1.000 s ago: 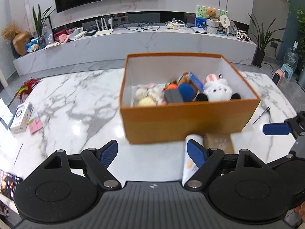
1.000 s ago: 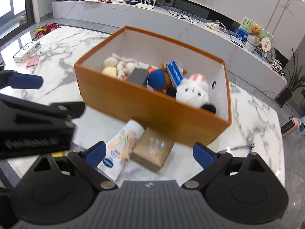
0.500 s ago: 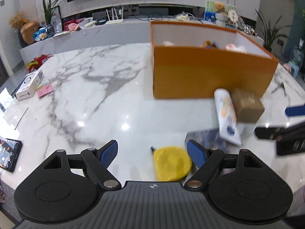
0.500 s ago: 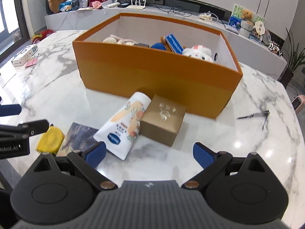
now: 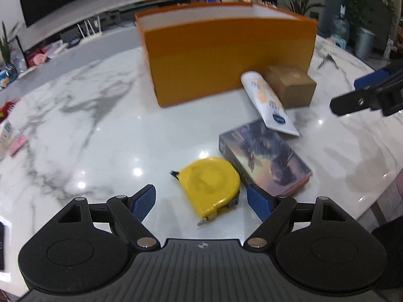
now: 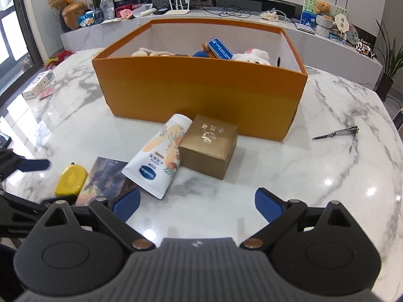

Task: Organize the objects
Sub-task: 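Grasp the yellow tape measure with the left tool while the right tool grasps the small gold box, then lift the tape measure and gold box up toward the orange box with both tools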

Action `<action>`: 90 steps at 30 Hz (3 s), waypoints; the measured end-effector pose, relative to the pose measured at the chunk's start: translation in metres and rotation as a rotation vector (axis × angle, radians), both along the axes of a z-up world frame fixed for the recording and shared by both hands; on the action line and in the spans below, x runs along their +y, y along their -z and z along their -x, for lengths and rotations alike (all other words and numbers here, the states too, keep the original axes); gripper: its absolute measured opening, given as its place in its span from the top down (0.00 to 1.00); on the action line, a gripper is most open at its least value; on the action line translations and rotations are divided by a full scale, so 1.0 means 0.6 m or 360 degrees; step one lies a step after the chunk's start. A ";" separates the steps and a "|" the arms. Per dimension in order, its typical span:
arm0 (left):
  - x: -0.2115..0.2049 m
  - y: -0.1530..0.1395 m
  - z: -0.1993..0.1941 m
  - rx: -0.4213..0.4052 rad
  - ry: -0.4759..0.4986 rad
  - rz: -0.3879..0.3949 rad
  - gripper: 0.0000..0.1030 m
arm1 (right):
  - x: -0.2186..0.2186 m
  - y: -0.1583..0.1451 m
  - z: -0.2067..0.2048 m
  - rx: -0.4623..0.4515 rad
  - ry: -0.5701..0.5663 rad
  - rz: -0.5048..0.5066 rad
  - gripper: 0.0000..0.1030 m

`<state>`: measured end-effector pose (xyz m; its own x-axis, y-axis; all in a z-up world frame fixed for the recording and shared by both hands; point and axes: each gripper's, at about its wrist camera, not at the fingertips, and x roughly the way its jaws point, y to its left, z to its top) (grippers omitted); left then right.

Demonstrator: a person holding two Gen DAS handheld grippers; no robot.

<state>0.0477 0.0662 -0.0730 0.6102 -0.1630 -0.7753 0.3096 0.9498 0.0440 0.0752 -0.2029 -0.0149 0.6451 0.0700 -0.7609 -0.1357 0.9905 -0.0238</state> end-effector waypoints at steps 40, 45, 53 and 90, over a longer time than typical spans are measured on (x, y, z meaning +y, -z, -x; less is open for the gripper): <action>0.012 0.008 -0.034 -0.0079 -0.0446 0.0169 0.29 | -0.021 0.066 -0.127 -0.0047 0.0276 -0.0143 0.34; 0.012 0.009 -0.037 -0.0083 -0.0445 0.0164 0.29 | -0.017 0.081 -0.132 -0.0023 0.0268 -0.0086 0.35; 0.010 0.010 -0.037 -0.0092 -0.0455 0.0160 0.29 | -0.020 0.082 -0.129 -0.0054 0.0280 -0.0070 0.37; -0.014 -0.086 -0.019 -0.0237 -0.0416 0.0263 0.30 | -0.012 -0.031 -0.019 -0.0162 0.0192 -0.0205 0.40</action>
<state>0.0592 0.0576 -0.0215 0.7527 -0.1021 -0.6504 0.0564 0.9943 -0.0909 0.0865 -0.2102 0.0039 0.7279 0.0804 -0.6810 -0.0193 0.9951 0.0969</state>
